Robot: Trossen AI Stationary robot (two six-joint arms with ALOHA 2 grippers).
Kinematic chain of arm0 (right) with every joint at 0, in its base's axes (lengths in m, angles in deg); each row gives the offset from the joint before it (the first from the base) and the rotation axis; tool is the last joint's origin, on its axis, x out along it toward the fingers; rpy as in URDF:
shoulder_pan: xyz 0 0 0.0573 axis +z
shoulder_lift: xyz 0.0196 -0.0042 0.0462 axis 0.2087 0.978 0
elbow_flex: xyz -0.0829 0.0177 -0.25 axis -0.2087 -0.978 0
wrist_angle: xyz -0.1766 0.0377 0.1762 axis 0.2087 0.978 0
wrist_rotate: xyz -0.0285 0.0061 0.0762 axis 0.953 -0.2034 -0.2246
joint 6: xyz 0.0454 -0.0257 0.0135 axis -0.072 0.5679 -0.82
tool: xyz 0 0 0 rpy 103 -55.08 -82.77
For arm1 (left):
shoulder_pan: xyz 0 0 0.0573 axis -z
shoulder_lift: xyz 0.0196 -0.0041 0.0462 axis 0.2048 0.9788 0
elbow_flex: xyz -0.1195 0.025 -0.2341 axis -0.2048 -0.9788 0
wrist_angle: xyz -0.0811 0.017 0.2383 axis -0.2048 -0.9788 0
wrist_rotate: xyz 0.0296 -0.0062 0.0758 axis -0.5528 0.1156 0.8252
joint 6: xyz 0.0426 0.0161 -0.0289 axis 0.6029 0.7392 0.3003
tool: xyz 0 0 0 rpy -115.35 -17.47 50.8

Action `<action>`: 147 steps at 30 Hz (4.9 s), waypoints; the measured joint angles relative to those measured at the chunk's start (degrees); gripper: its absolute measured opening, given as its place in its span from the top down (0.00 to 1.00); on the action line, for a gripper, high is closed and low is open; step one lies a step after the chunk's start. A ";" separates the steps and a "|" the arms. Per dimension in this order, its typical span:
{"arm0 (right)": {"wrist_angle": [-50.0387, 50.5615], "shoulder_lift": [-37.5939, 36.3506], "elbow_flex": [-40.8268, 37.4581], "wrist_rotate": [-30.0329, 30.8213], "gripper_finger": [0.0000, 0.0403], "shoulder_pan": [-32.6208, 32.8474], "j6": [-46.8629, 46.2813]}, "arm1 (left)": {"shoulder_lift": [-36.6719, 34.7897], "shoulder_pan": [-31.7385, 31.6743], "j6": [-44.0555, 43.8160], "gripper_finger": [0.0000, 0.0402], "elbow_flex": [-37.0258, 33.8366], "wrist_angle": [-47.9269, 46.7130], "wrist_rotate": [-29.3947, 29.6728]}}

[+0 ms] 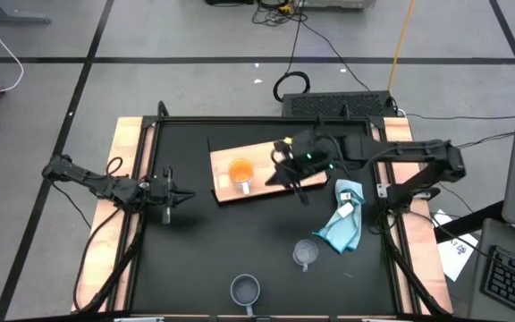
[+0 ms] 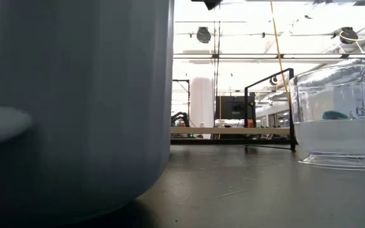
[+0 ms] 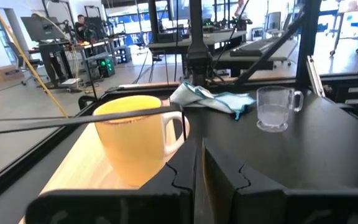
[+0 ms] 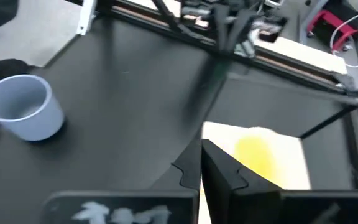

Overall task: Stack small to large cups/mugs on shelf
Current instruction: Put the light blue mug on the shelf

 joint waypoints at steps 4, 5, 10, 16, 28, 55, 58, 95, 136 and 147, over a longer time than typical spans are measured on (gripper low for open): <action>-5.84 -5.12 -9.96 0.33 1.00 3.58 -1.79 | 0.00 0.02 -0.09 0.92 0.00 0.33 0.05; -7.49 -6.48 -12.33 1.24 1.00 4.65 -2.45 | 0.00 0.02 -0.09 0.92 0.00 0.37 0.00; -15.05 -13.73 -22.96 6.18 1.00 8.92 -5.43 | 0.00 0.01 -0.16 0.92 0.00 1.06 -2.11; -23.91 -22.45 -34.02 8.33 1.00 13.23 -10.38 | 0.00 0.01 -1.38 0.92 0.00 0.82 -2.68; -27.36 -29.78 -45.21 16.63 1.00 19.58 -11.65 | 0.00 0.00 -7.37 0.92 0.02 2.43 -3.45; -30.41 -33.72 -49.66 16.80 1.00 19.61 -11.67 | 21.18 6.24 -15.19 1.00 0.02 26.43 -16.25; -30.41 -33.72 -49.66 16.80 1.00 19.61 -11.68 | 26.97 8.47 -15.41 1.00 1.20 29.55 -15.10; -29.07 -33.72 -49.66 16.85 1.00 13.60 -11.64 | 84.14 16.37 -30.00 1.00 59.24 -4.08 -13.76; -26.06 -33.70 -49.66 16.80 1.00 13.60 -14.68 | 98.29 8.84 -32.67 0.39 78.68 -32.84 -25.80; -26.10 -33.71 -49.66 16.80 1.00 13.60 -14.68 | 98.42 8.92 -32.51 0.39 78.66 -33.60 -26.26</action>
